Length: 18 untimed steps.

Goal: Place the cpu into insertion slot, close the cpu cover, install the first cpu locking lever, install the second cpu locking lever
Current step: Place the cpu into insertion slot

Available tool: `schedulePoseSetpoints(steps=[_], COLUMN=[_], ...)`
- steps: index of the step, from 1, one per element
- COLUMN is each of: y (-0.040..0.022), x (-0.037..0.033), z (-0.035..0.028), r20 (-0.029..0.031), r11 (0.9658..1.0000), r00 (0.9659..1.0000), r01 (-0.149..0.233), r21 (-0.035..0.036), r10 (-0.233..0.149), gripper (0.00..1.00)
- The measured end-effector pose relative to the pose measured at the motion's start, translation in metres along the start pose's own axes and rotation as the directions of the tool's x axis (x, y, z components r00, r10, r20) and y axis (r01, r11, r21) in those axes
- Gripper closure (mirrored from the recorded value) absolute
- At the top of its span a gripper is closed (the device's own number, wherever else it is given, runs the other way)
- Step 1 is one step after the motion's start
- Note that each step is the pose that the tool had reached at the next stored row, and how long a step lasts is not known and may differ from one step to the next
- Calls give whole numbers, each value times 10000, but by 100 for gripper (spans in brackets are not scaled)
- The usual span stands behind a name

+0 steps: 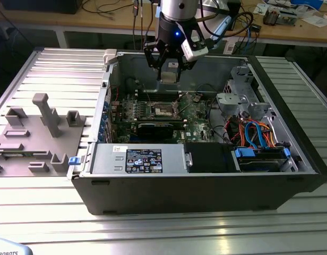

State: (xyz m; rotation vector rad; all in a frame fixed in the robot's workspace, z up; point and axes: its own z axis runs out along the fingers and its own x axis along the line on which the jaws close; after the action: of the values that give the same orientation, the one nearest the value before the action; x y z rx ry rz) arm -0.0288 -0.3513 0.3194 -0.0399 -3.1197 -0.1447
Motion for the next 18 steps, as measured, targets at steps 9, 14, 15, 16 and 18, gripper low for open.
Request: schedulePoseSetpoints(steps=[9,14,15,16,18], y=[0,0,0,-1,-1], x=[0,0,0,0,0], z=[2,3,4,5,7], r20=[12,25,28,30,36], r11=[9999,9997,9996,9995,9993], r00=[9999,9997,9996,9995,9993], r01=[-125,-253,-283,-310,-369], r21=[1,22,26,31,38], r10=[125,253,283,310,369], gripper=[45,45,45,45,45])
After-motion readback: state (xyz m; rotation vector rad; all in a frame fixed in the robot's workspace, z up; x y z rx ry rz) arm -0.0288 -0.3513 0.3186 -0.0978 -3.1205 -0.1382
